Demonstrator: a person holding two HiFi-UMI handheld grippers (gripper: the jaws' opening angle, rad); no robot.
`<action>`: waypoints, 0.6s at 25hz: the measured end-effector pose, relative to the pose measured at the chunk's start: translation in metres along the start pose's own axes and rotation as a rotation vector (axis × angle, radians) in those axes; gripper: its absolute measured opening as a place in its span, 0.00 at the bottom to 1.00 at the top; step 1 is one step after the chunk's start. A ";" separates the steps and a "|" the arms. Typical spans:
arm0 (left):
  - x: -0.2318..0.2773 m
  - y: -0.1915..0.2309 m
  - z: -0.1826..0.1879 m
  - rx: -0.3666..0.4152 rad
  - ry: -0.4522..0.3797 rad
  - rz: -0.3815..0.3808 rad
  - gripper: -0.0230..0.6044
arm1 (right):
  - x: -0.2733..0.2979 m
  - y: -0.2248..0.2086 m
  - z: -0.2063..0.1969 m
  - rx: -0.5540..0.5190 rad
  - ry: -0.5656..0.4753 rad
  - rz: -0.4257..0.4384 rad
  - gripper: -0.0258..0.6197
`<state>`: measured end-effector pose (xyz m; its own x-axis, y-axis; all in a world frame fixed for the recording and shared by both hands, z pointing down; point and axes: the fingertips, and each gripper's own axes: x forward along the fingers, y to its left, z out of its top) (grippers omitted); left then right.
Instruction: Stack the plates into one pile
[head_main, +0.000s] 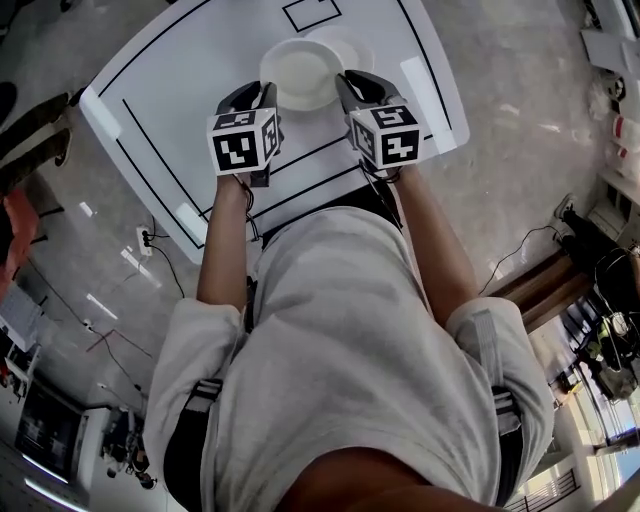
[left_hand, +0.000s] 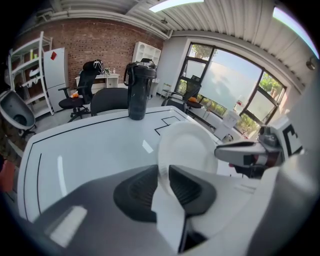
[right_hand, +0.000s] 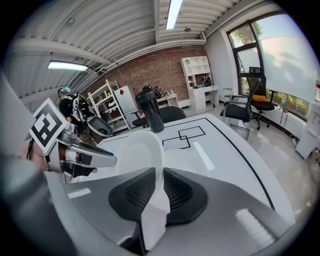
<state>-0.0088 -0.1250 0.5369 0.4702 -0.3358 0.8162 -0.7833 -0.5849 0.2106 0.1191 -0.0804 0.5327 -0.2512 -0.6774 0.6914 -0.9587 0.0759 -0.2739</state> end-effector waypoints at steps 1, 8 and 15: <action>0.000 0.000 0.001 0.004 0.000 -0.002 0.15 | -0.001 -0.001 0.001 0.001 -0.002 0.006 0.12; 0.001 -0.004 -0.002 0.013 0.013 0.001 0.15 | -0.003 -0.002 -0.004 -0.003 0.002 0.017 0.12; 0.004 -0.009 0.004 0.016 0.012 0.000 0.15 | -0.005 -0.008 -0.002 -0.016 0.009 0.025 0.12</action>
<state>0.0011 -0.1237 0.5360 0.4654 -0.3269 0.8226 -0.7766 -0.5967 0.2022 0.1279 -0.0764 0.5331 -0.2763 -0.6686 0.6904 -0.9541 0.1043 -0.2808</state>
